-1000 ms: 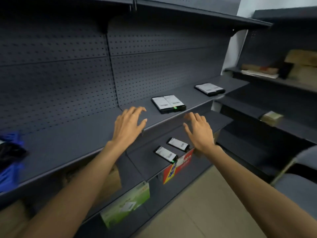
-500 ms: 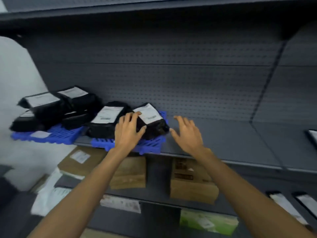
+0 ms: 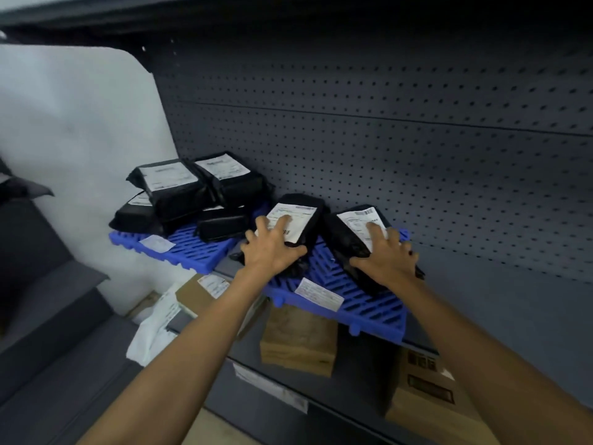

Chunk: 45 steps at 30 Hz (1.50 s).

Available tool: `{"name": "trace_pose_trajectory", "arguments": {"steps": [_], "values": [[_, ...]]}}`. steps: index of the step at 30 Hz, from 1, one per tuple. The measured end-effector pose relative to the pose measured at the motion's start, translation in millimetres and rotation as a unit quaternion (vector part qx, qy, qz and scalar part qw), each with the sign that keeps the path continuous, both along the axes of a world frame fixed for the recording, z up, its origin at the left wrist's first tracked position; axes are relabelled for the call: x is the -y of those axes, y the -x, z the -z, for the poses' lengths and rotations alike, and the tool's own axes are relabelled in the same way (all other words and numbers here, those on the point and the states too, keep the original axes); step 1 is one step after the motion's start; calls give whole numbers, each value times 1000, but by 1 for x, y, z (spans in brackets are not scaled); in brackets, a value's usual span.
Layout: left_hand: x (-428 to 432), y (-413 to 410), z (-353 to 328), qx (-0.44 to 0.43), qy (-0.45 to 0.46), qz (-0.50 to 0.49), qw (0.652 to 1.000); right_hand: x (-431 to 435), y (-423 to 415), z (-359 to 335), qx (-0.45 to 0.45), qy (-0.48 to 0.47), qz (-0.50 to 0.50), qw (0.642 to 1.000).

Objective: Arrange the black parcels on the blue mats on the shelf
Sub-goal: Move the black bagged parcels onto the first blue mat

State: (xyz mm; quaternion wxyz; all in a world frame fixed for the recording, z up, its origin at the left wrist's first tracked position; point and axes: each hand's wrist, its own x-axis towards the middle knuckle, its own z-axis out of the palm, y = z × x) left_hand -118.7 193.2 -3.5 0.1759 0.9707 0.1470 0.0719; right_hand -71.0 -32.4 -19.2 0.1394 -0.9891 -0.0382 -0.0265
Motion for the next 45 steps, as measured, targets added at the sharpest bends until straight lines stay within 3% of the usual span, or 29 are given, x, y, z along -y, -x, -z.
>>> {"name": "trace_pose_trajectory", "arguments": {"steps": [7,12,21,30,39,45], "values": [[-15,9,-59,202,13,-28,979,-23,-12,-65,148,-74,-12,986],[-68,18,-101,287,1,-80,955,-82,-22,-106,185,-122,-59,973],[-215,14,-100,278,-26,-125,952,-242,-29,-122,173,-139,-118,968],[-327,-40,-83,201,-42,-47,978,-357,-40,-107,105,-87,-11,991],[-353,-52,-89,114,-69,77,988,-382,-19,-104,132,-87,7,987],[-328,-42,-109,215,-131,181,951,-342,7,-110,194,-66,-9,979]]}}
